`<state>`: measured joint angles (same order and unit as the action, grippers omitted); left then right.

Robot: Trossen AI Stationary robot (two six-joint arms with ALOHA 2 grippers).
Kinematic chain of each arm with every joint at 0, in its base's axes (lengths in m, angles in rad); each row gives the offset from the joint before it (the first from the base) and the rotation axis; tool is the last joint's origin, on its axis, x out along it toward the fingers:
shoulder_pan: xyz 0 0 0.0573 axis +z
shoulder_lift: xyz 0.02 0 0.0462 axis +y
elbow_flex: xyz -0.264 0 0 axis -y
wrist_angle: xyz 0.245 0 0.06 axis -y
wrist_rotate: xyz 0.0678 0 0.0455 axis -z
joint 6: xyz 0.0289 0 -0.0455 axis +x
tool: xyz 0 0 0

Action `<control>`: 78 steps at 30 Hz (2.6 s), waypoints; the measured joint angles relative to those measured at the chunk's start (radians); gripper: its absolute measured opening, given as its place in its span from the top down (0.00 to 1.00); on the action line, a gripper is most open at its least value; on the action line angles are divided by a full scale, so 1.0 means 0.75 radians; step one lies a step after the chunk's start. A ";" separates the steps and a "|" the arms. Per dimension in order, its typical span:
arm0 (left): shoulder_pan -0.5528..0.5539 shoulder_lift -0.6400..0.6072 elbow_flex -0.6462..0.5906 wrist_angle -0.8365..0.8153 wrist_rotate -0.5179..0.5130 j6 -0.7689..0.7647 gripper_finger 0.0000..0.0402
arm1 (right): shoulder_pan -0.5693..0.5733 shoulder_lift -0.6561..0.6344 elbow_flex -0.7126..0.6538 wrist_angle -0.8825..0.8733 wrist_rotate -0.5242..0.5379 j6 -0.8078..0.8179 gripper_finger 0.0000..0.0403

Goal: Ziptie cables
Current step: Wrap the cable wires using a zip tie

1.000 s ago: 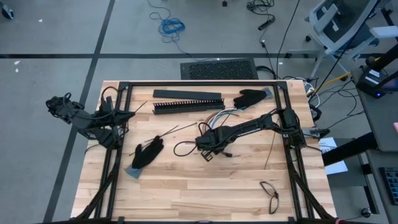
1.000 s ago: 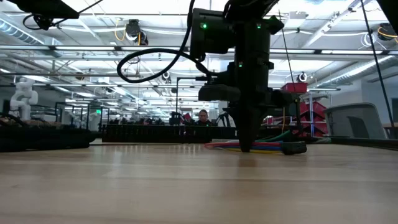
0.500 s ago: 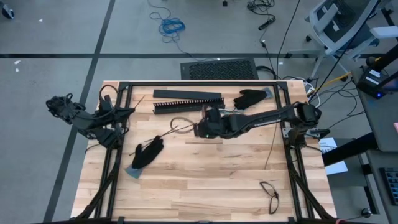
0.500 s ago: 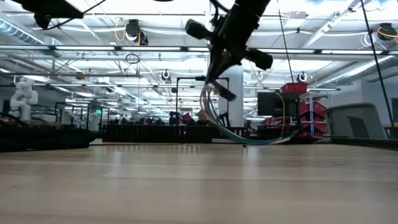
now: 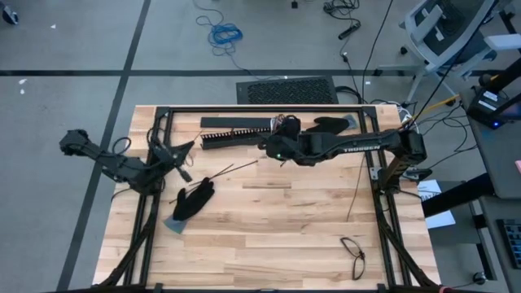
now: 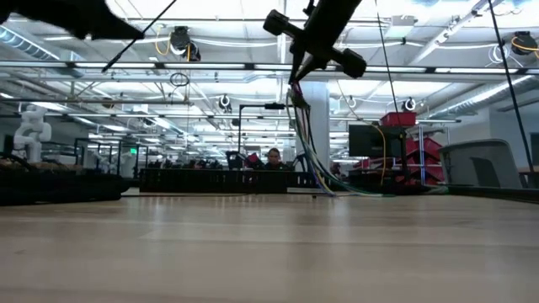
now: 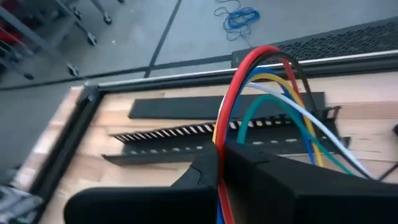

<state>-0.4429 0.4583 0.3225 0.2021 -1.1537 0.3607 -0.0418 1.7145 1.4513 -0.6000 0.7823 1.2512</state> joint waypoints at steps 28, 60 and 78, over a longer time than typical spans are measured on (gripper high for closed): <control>0.514 0.746 0.555 0.668 0.941 -0.062 1.00 | -0.313 -0.003 -0.367 1.385 -0.528 -0.241 1.00; 0.780 0.914 0.082 1.112 0.926 -0.831 1.00 | -0.256 -0.158 -0.365 1.240 -0.696 -0.561 1.00; 0.598 0.915 0.463 0.406 0.863 0.645 1.00 | -0.305 -0.128 -0.365 1.140 -0.701 -0.380 1.00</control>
<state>0.0058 1.1446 0.6694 0.5067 -0.5064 0.8446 -0.2706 1.6188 1.1774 0.2550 0.2568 0.9661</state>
